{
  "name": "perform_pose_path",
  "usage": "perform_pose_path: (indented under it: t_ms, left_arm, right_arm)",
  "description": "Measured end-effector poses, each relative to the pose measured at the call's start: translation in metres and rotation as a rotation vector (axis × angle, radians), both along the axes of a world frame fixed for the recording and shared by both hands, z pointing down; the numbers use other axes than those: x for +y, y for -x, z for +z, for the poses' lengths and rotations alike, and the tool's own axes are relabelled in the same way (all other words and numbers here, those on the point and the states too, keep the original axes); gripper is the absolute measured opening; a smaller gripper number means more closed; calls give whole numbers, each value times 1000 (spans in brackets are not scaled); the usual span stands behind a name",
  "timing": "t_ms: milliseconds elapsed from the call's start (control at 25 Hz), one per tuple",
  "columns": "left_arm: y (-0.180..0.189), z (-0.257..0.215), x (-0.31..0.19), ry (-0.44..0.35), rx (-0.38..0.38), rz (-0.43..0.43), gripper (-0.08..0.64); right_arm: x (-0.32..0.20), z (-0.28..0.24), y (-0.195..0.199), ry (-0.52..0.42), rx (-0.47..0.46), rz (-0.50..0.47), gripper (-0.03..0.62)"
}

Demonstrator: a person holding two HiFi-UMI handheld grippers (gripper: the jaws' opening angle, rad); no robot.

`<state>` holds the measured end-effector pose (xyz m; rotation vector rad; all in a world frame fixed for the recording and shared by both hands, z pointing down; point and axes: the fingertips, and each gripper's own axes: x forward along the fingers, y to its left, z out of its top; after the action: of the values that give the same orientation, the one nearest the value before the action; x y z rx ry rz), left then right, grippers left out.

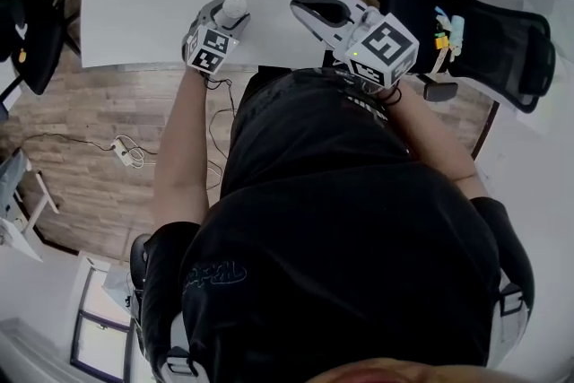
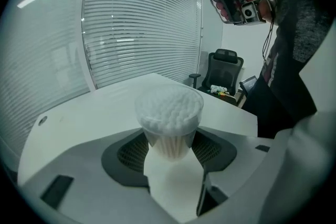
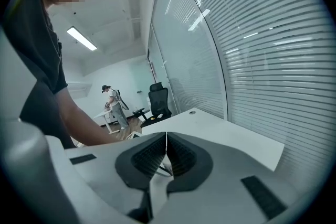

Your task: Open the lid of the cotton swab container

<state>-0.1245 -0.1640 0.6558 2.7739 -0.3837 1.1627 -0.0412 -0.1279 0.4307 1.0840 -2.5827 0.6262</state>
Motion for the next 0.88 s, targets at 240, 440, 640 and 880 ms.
perform_pose_path:
  t_ms: [240,440,640,880]
  left_arm:
    - [-17,-23,16,18,-12,-66,265]
    - [-45,-48,33,36,17,-108,265]
    - [-75,-61,55,93,3,-97,265]
    - [-100,-83,68,95,10,-125,265]
  right_arm:
    - [-4,-3,-22,-24,-27,-92,25]
    - [-3,-5,-32,-48,-39,-242,25]
    - [7,-3,-36,-68,-16,-425,25]
    - [18,3,-41,-91,-12,-585,26]
